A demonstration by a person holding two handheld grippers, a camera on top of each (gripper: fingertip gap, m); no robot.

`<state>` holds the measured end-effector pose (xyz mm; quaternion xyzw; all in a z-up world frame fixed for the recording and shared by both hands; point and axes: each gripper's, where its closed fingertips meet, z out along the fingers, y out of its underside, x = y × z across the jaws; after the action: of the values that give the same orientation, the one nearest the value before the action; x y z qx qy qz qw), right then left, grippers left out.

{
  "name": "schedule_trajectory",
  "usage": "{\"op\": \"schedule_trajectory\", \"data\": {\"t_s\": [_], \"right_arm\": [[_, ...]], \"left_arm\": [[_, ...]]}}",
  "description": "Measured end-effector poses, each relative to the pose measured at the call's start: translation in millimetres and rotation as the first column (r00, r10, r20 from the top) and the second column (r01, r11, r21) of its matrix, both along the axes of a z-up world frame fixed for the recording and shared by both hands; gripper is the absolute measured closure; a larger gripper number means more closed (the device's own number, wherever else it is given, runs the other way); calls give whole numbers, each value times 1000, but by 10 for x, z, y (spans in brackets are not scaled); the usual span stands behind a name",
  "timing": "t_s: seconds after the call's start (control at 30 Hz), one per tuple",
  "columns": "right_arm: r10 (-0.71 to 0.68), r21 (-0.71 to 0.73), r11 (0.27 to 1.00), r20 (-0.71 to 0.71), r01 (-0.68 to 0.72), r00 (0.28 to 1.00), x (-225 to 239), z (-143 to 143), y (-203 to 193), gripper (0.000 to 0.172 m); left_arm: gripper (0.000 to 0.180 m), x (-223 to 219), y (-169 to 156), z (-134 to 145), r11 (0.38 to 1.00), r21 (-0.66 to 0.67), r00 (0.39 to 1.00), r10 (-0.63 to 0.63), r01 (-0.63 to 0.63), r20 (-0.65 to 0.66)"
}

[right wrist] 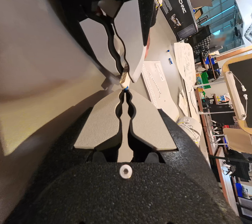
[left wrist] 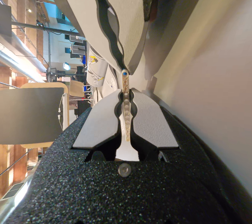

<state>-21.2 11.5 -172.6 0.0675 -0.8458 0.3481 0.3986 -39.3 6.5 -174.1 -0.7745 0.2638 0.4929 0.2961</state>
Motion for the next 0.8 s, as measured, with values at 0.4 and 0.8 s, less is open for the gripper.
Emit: {"op": "schedule_trajectory", "data": {"t_s": [0.4, 0.8], "right_arm": [[-1, -12, 1000, -51, 1, 999, 43, 48, 195, 172], [19, -33, 999, -106, -23, 994, 48, 81, 194, 164]], "left_arm": [[172, -117, -29, -16, 997, 18, 997, 72, -73, 30], [172, -7, 112, -9, 999, 39, 995, -4, 0, 95]]}}
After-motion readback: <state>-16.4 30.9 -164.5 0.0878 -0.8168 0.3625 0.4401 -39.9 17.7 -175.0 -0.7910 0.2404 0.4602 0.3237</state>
